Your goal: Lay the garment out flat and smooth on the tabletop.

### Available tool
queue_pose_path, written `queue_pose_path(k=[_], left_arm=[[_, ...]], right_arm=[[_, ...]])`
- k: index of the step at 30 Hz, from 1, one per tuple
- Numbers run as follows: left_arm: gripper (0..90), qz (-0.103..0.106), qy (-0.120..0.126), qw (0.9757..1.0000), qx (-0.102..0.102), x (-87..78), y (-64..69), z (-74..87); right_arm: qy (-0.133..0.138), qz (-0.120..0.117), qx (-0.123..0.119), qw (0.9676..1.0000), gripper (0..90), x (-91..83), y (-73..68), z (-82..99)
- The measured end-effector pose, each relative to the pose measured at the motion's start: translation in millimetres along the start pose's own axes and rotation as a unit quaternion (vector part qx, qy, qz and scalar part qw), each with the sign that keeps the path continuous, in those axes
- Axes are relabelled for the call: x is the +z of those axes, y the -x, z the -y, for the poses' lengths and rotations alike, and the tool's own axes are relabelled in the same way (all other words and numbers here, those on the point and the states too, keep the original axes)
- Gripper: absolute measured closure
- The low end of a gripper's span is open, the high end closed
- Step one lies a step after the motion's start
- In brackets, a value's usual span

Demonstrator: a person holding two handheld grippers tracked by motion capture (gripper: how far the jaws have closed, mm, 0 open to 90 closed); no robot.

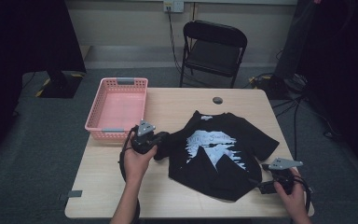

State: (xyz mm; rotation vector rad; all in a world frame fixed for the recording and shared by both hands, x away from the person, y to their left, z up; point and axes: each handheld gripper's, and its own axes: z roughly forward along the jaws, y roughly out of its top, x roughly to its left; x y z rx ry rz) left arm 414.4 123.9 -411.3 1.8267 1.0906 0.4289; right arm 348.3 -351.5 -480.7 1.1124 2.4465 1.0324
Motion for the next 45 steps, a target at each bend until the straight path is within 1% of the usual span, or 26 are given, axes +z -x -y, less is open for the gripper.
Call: queue_pose_path(k=[5,7,9,10,11,12,13,14,15,16,17,18,21,23,25,28,31,33,36,40,43,45], left_arm=[[87.4,-0.018,0.007,0.9997,-0.013,-1.9,-15.0,6.0],[87.3,-0.031,0.012,0.9993,-0.015,-3.5,-22.2,6.5],[87.0,-0.044,0.017,0.9986,-0.021,-4.8,-30.5,6.7],[86.2,-0.053,0.021,0.9982,-0.018,-5.5,-34.8,6.8],[82.9,-0.065,0.024,0.9975,-0.012,-6.2,-38.3,7.1],[75.8,-0.073,0.028,0.9968,-0.014,-6.8,-41.1,7.5],[66.5,-0.076,0.031,0.9964,-0.019,-7.6,-42.2,8.0],[60.2,-0.072,0.037,0.9965,-0.018,-8.3,-40.9,8.5],[55.1,-0.070,0.038,0.9968,-0.014,-9.1,-39.0,8.6],[46.6,-0.065,0.034,0.9973,-0.008,-9.4,-36.5,8.8],[40.0,-0.060,0.034,0.9976,-0.005,-9.9,-33.4,8.8],[36.9,-0.055,0.037,0.9978,-0.002,-10.3,-30.0,8.8],[25.3,-0.040,0.027,0.9988,0.002,-10.2,-20.0,9.3],[23.4,-0.029,0.023,0.9993,0.005,-9.7,-13.3,11.0],[20.0,-0.023,0.017,0.9996,0.009,-8.7,-6.6,14.0],[18.6,-0.010,0.008,0.9999,0.010,-6.3,1.9,21.6],[16.5,0.002,-0.005,0.9997,0.023,-3.8,9.5,30.3],[16.5,0.007,-0.012,0.9995,0.027,-3.0,14.1,35.7],[16.5,0.016,-0.017,0.9989,0.041,-1.9,20.1,43.5],[16.4,0.019,-0.021,0.9983,0.050,-0.8,24.7,51.2],[16.5,0.028,-0.030,0.9974,0.060,1.1,30.4,59.4],[16.4,0.033,-0.040,0.9959,0.074,3.0,34.6,65.5]], right_arm=[[0.000,0.000,0.000,1.0000,10.3,0.0,0.0,0.0],[0.000,0.000,0.000,1.0000,10.3,0.0,-0.1,0.0],[0.000,0.000,0.000,1.0000,10.3,0.0,-0.1,0.0],[0.000,0.000,0.000,1.0000,10.3,0.0,-0.1,0.0],[0.000,0.000,0.000,1.0000,10.3,0.0,-0.1,0.0],[0.000,0.000,0.000,1.0000,10.3,0.0,-0.1,0.0],[0.000,0.000,0.000,1.0000,10.3,0.0,-0.1,0.0],[0.000,0.000,0.000,1.0000,10.3,0.0,-0.1,0.0],[0.000,0.000,0.000,1.0000,10.3,0.0,0.0,0.0],[0.000,0.000,0.000,1.0000,10.3,0.0,-0.1,0.0],[0.000,0.000,0.000,1.0000,10.3,0.0,-0.1,0.0],[0.000,0.000,0.000,1.0000,10.3,0.0,-0.1,-0.1],[0.000,0.001,0.000,1.0000,10.2,0.1,-0.2,-0.1],[0.000,0.000,0.000,1.0000,10.2,0.1,-0.1,-0.1],[0.000,0.000,0.000,1.0000,10.2,0.1,0.0,-0.1],[0.000,0.000,-0.001,1.0000,10.2,0.2,0.1,-0.2],[0.000,0.000,-0.001,1.0000,10.1,0.3,0.1,-0.2],[0.000,0.000,-0.001,1.0000,10.2,0.2,0.1,-0.2],[0.000,0.000,-0.001,1.0000,10.2,0.3,0.1,-0.2],[0.000,0.000,-0.001,1.0000,10.1,0.3,0.1,-0.2],[0.000,0.000,-0.001,1.0000,10.1,0.3,0.1,-0.2],[0.000,0.000,-0.001,1.0000,10.1,0.3,0.1,-0.2]])
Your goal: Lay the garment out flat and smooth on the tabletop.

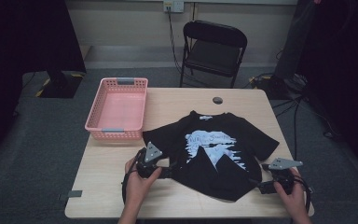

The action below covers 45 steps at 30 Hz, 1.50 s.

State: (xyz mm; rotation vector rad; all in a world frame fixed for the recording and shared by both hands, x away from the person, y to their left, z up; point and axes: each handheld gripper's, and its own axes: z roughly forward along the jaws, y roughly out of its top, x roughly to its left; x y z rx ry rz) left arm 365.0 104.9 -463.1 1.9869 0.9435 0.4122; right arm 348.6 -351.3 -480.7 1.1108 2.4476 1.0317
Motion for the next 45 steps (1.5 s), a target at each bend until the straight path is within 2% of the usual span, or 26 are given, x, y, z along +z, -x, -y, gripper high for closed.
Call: queue_pose_path(k=[3,6,13,15,18,20,23,25,35,38,41,43,45], left_arm=[[16.4,0.005,-0.012,0.9998,0.015,4.1,5.7,8.0],[16.4,0.007,-0.022,0.9995,0.021,6.8,8.5,14.4],[16.4,0.005,-0.030,0.9989,0.035,6.7,10.2,18.0],[16.3,0.008,-0.044,0.9982,0.039,8.2,10.7,20.5],[15.8,0.014,-0.050,0.9978,0.041,10.1,11.6,22.6],[15.8,0.017,-0.050,0.9979,0.038,9.9,10.3,23.4],[15.8,0.028,-0.043,0.9985,0.019,10.2,7.6,27.2],[15.2,0.037,-0.033,0.9985,0.026,10.3,4.8,29.9],[14.9,0.040,-0.033,0.9982,0.029,10.3,4.1,30.1],[14.8,0.039,-0.033,0.9982,0.030,10.3,4.3,30.0],[14.8,0.039,-0.033,0.9982,0.030,10.3,4.3,30.0],[14.8,0.039,-0.033,0.9982,0.030,10.3,4.3,30.0],[14.8,0.039,-0.033,0.9982,0.030,10.3,4.3,30.0]], right_arm=[[0.000,0.000,0.000,1.0000,10.1,0.0,0.1,0.0],[0.000,-0.001,0.000,1.0000,10.0,0.0,0.2,-0.1],[0.000,-0.001,0.000,1.0000,9.9,0.2,0.3,-0.2],[-0.001,-0.001,-0.001,1.0000,9.6,0.3,0.3,-0.3],[-0.002,-0.001,-0.001,1.0000,9.2,0.6,0.5,-0.6],[-0.002,-0.002,-0.001,1.0000,9.2,0.6,0.7,-0.7],[-0.002,-0.001,-0.001,1.0000,9.1,0.7,0.7,-0.8],[-0.002,-0.002,-0.002,1.0000,9.0,0.8,0.7,-0.8],[0.000,0.000,0.006,1.0000,9.0,0.7,1.0,-1.1],[-0.007,0.002,0.008,0.9999,11.5,-0.1,0.5,-3.2],[-0.002,0.023,0.006,0.9997,15.7,-3.3,-3.3,-7.7],[0.004,0.023,0.003,0.9997,13.8,-6.3,-6.7,-13.5],[0.007,0.030,-0.022,0.9993,21.3,-8.6,-12.6,-21.1]])
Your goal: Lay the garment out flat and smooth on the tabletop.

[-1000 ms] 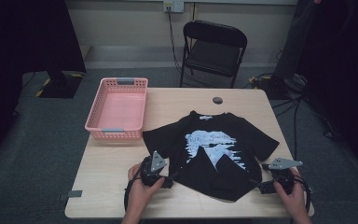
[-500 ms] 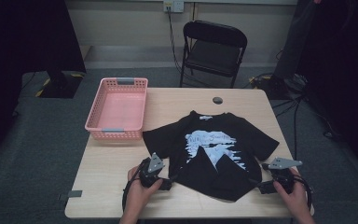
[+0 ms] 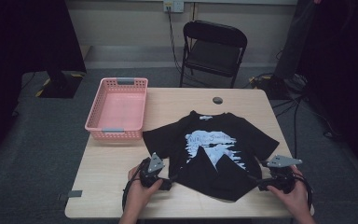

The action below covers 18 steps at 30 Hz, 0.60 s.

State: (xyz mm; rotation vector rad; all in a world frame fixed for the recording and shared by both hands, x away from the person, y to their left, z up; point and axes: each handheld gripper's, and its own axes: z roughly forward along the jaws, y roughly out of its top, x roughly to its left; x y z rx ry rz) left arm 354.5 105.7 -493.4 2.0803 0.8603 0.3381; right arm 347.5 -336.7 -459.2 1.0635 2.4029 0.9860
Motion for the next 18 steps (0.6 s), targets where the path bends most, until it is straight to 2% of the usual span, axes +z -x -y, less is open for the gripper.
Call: queue_pose_path(k=[2,4,7,9,10,12,16,18], left_arm=[[14.7,0.000,0.000,1.0000,0.000,0.0,0.0,0.0],[14.7,0.000,0.000,1.0000,0.000,0.1,0.0,0.0],[14.7,0.000,0.000,1.0000,-0.001,0.1,0.0,0.0],[14.8,0.000,0.000,1.0000,-0.001,0.1,0.0,0.0],[14.7,0.000,0.000,1.0000,-0.001,0.1,0.0,0.0],[14.7,0.000,0.000,1.0000,-0.001,0.1,0.0,0.0],[14.7,0.001,0.000,1.0000,0.000,0.1,-0.1,0.0],[14.7,0.001,0.000,1.0000,-0.001,0.1,-0.1,0.0]], right_arm=[[0.008,-0.013,-0.005,0.9999,23.9,0.2,-4.9,-8.4],[0.019,-0.024,-0.014,0.9994,32.7,3.1,-10.1,-18.1],[0.022,-0.043,-0.013,0.9988,44.1,12.3,-13.9,-30.2],[0.026,-0.040,-0.013,0.9988,49.2,19.8,-14.4,-36.4],[0.030,-0.049,-0.009,0.9983,51.1,23.9,-13.8,-39.0],[0.031,-0.051,-0.001,0.9982,54.2,32.2,-12.7,-43.5],[0.019,-0.058,0.005,0.9981,61.3,49.2,-10.3,-49.0],[0.017,-0.054,0.005,0.9984,62.4,55.8,-10.2,-51.5]])
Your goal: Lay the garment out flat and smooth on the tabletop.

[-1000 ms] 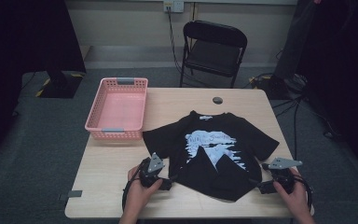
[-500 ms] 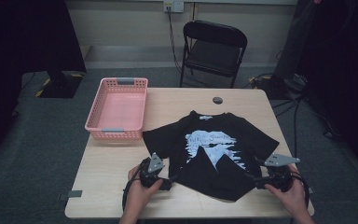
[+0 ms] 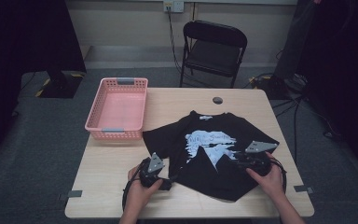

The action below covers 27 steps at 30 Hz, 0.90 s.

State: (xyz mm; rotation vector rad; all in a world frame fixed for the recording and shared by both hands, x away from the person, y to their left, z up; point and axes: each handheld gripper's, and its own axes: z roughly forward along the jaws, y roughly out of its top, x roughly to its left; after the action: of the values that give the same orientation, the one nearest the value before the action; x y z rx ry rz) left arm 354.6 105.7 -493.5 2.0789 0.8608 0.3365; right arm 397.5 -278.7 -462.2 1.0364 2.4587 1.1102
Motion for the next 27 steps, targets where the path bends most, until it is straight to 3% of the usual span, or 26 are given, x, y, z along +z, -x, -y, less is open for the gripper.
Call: queue_pose_path(k=[6,11,16,20,27], left_arm=[[14.7,0.000,0.000,1.0000,0.000,0.0,-0.1,0.0],[14.7,0.000,0.000,1.0000,0.000,0.0,-0.1,0.0],[14.7,0.000,0.000,1.0000,0.001,0.1,-0.1,-0.1],[14.6,0.000,0.000,1.0000,0.000,0.1,-0.1,0.0],[14.6,0.001,0.000,1.0000,0.000,0.1,-0.2,-0.1]], right_arm=[[-0.014,0.007,0.006,0.9999,68.1,17.7,2.4,-4.8],[-0.022,-0.003,0.009,0.9997,70.3,25.2,1.7,-6.6],[-0.024,-0.010,0.012,0.9996,70.4,27.5,0.9,-6.9],[-0.027,-0.019,0.004,0.9995,86.1,27.4,-1.1,-7.0],[-0.018,-0.033,0.018,0.9991,88.0,23.3,1.2,-5.2]])
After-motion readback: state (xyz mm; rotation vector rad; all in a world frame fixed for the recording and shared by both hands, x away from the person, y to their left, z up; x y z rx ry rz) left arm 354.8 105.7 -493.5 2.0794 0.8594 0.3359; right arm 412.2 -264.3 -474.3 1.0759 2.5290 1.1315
